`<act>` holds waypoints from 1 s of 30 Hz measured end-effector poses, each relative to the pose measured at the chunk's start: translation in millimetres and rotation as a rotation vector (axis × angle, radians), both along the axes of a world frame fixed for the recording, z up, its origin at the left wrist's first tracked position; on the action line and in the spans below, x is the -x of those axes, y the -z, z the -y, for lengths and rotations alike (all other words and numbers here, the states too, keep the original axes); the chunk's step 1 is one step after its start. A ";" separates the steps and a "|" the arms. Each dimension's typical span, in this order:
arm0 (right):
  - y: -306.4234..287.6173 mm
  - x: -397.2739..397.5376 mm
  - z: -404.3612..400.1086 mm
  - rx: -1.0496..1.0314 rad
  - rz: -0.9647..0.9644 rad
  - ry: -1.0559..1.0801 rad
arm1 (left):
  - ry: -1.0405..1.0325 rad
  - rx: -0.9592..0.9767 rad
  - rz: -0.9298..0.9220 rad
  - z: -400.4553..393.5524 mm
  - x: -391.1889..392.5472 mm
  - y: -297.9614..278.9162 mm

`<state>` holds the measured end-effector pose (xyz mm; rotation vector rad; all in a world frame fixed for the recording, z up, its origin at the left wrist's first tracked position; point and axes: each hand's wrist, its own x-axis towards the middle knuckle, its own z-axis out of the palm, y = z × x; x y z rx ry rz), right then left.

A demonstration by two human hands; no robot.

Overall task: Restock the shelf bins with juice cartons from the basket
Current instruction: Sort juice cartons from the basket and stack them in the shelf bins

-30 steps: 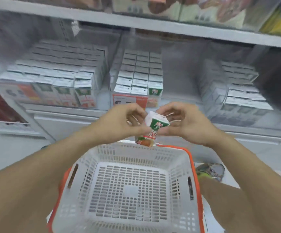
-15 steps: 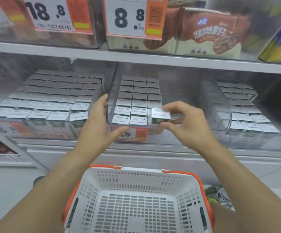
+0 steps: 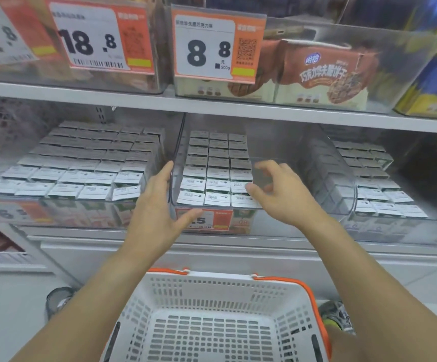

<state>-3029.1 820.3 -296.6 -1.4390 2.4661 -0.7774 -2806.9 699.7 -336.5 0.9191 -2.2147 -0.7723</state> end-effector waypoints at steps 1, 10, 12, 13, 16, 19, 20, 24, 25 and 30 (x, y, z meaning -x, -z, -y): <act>-2.3 1.4 6.3 -0.081 0.022 0.013 | -0.004 -0.001 -0.004 0.4 0.0 1.2; 4.8 9.1 30.5 -0.179 0.403 -0.010 | -0.022 0.034 0.017 -1.5 0.2 1.6; 1.5 12.6 29.6 -0.173 0.493 0.012 | -0.020 0.037 0.024 -1.1 0.3 2.3; -0.7 14.2 30.4 -0.205 0.478 0.021 | -0.021 0.036 0.024 -1.0 0.3 2.6; -6.5 19.5 46.7 -0.316 0.305 0.061 | -0.024 0.039 0.021 0.5 0.7 4.0; -0.3 22.8 71.1 -0.293 0.415 0.061 | -0.040 0.069 0.037 2.3 1.4 6.9; 3.1 22.0 77.3 -0.274 0.504 0.069 | -0.045 0.084 0.044 2.6 1.6 7.6; 18.6 28.3 87.3 -0.293 0.612 0.037 | -0.059 0.112 0.068 3.9 1.7 11.0; 17.7 32.1 86.7 -0.295 0.658 0.035 | -0.060 0.115 0.068 4.2 1.3 12.0; 4.8 46.5 99.7 -0.210 0.410 0.161 | -0.056 0.131 0.054 4.6 1.0 13.5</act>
